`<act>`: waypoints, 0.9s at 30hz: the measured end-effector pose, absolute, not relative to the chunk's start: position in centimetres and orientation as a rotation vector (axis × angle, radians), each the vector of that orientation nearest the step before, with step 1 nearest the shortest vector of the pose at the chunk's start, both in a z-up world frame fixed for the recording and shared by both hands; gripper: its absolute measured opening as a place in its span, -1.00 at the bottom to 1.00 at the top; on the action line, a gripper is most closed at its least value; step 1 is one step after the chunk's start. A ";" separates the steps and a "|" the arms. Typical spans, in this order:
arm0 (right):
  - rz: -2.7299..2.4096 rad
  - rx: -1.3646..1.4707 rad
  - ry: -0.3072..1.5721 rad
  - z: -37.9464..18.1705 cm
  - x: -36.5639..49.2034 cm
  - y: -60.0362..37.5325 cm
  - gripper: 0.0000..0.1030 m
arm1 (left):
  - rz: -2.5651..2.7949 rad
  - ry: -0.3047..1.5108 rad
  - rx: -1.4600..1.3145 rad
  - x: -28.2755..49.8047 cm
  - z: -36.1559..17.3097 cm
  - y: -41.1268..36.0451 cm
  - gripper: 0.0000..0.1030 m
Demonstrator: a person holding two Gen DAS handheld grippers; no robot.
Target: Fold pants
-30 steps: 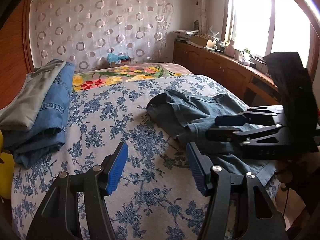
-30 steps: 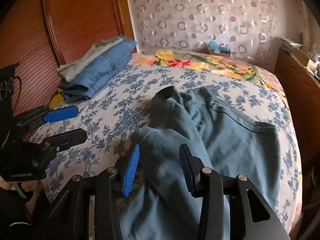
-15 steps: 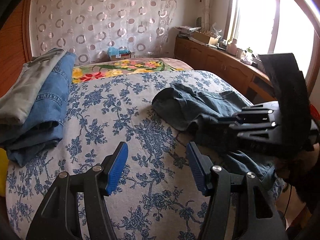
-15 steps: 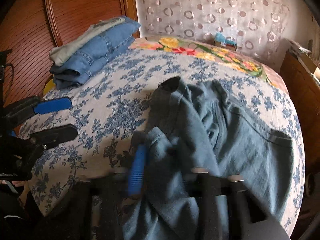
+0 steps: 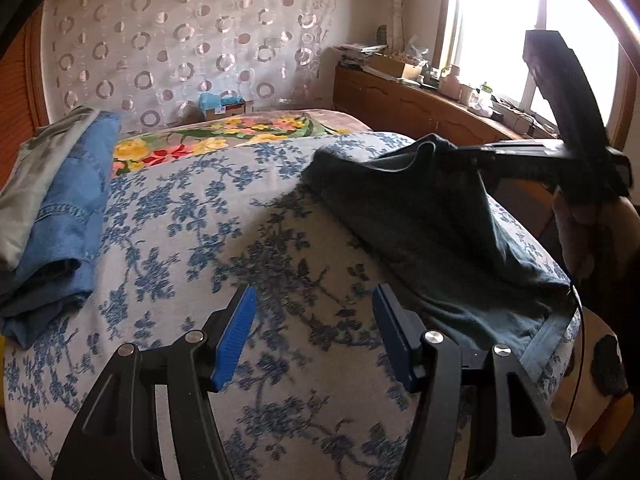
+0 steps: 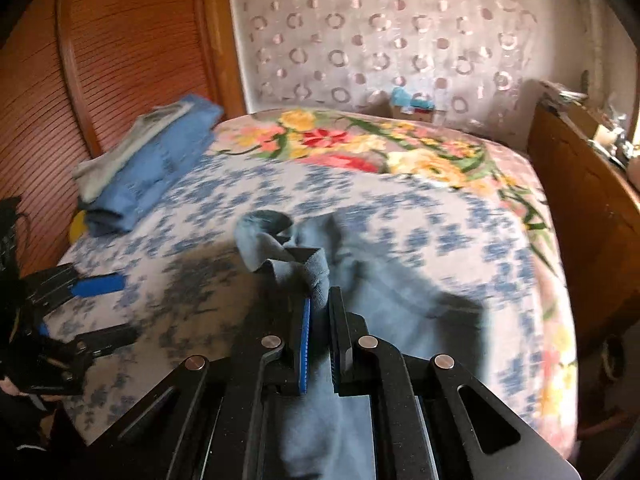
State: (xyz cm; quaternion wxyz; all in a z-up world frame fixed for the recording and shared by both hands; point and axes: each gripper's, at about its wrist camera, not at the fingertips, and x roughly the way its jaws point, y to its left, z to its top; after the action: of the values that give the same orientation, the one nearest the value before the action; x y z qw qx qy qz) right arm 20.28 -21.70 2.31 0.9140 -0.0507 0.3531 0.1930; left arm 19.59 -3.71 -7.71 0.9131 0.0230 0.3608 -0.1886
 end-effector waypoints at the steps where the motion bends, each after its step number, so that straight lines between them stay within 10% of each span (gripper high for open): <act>1: 0.381 -0.095 0.733 2.3 20.7 -22.4 -0.85 | -0.392 0.744 0.050 19.8 -7.7 -4.0 0.19; 27: 0.456 -0.087 0.807 -0.9 25.2 -25.9 -0.44 | -0.458 0.818 0.111 28.7 -9.1 -10.7 0.19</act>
State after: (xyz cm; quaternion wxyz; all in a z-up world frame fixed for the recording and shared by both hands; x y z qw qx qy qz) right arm 25.21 -25.89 -0.93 0.8937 -0.0421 0.3891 0.2197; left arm 28.73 -10.66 -9.09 0.8908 0.0534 0.3938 -0.2204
